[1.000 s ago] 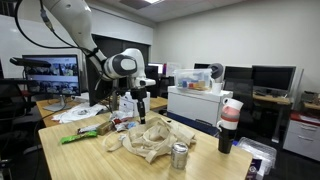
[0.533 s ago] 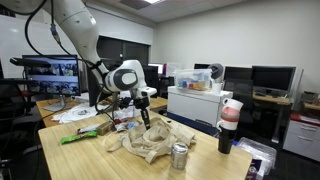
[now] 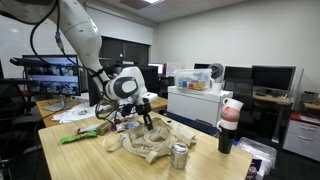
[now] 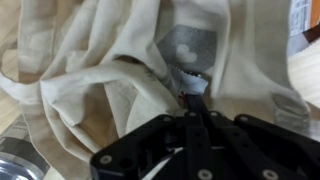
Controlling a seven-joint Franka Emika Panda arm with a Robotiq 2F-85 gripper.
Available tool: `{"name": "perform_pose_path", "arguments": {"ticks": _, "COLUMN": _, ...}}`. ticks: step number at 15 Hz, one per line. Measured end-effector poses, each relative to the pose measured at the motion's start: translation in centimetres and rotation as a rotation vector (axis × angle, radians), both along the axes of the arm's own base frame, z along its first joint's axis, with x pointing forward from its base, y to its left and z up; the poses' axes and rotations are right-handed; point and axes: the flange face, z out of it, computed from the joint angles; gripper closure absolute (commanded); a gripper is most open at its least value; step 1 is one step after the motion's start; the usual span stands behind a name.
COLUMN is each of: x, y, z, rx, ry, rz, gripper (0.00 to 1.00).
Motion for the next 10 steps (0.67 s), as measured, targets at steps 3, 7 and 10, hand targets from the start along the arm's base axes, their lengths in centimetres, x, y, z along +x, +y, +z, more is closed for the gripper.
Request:
{"name": "perform_pose_path", "arguments": {"ticks": 3, "x": -0.2, "y": -1.1, "z": 0.5, "rx": -0.006, "ry": -0.020, "rz": -0.029, "gripper": 1.00}}
{"name": "perform_pose_path", "arguments": {"ticks": 7, "x": -0.9, "y": -2.5, "z": 0.9, "rx": 0.008, "ry": -0.049, "rz": -0.089, "gripper": 1.00}}
{"name": "perform_pose_path", "arguments": {"ticks": 10, "x": -1.7, "y": -3.4, "z": 1.2, "rx": 0.026, "ry": -0.058, "rz": -0.140, "gripper": 1.00}}
